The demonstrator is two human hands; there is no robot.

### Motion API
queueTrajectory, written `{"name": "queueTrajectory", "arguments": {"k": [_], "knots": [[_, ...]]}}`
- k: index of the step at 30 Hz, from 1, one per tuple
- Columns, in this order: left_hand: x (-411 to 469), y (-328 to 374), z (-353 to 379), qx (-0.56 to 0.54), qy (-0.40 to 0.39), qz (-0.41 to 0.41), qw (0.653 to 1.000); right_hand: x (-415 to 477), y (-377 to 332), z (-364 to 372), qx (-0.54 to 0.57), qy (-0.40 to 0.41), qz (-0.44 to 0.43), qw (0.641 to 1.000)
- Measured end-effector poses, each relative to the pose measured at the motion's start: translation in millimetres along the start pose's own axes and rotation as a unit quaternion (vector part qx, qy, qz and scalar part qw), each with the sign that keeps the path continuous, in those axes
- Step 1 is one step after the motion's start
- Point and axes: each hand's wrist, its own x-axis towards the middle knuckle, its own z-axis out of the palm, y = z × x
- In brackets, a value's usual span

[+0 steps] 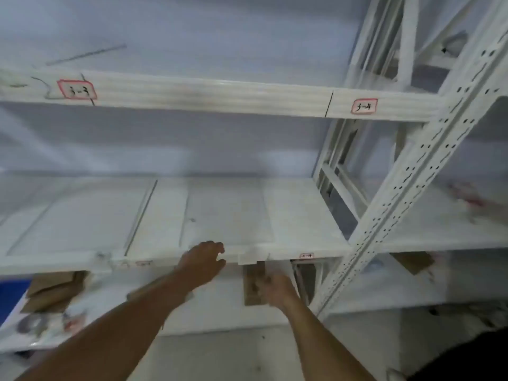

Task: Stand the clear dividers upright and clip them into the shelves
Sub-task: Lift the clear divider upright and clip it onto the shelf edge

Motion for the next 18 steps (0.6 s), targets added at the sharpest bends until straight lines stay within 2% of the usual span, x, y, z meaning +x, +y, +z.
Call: {"name": "queueTrajectory", "arguments": {"k": [2, 4, 6, 10, 14, 16, 18], "knots": [[24.5, 13.8, 31.0, 0.004, 0.012, -0.015, 1.0, 22.9, 16.2, 4.3, 0.138, -0.028, 0.039, 0.989], [40.3, 22.2, 58.0, 0.014, 0.052, -0.012, 0.998, 42.1, 25.4, 12.4, 0.27, -0.053, 0.056, 0.96], [55.5, 27.8, 85.3, 0.032, 0.076, 0.012, 0.997, 63.0, 32.8, 24.8, 0.386, -0.085, 0.076, 0.916], [76.3, 25.8, 107.3, 0.05, 0.139, 0.035, 0.988, 94.9, 21.9, 37.4, 0.5, -0.146, 0.08, 0.85], [86.2, 16.3, 109.7, 0.107, 0.211, 0.142, 0.961, 110.1, 19.4, 45.6, 0.638, -0.151, 0.089, 0.75], [88.4, 14.2, 108.9, 0.113, 0.24, 0.168, 0.95, 117.5, 25.2, 53.5, 0.667, -0.141, 0.084, 0.727], [88.9, 14.6, 112.1, 0.118, 0.259, 0.175, 0.943, 121.5, 27.4, 57.4, 0.674, -0.117, 0.074, 0.726]]}}
